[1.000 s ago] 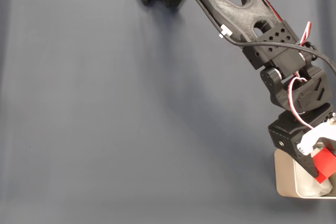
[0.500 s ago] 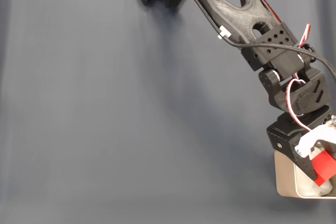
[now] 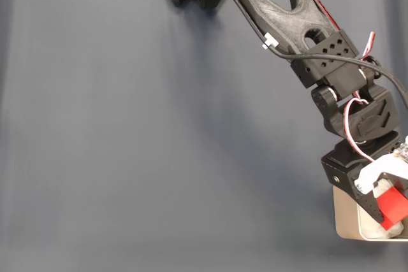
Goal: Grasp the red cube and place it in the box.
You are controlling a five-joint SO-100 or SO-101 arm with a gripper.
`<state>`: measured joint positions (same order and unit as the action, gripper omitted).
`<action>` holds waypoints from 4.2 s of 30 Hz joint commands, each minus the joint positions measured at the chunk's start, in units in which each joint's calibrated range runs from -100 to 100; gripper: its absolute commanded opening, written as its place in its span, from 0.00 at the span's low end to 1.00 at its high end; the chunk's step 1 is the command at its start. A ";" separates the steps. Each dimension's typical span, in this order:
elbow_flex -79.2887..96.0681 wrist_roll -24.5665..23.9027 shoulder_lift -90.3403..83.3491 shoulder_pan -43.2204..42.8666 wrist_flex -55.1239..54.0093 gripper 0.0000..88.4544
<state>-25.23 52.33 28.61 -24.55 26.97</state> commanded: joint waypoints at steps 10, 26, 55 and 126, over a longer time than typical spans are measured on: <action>-2.97 0.05 -1.06 0.41 -1.48 0.14; -2.88 -0.24 -2.10 0.48 2.70 0.49; -3.24 0.15 -2.62 0.69 2.46 0.54; 125.04 -3.32 -128.53 24.27 48.93 0.00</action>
<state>99.37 50.04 -99.91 0.07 74.46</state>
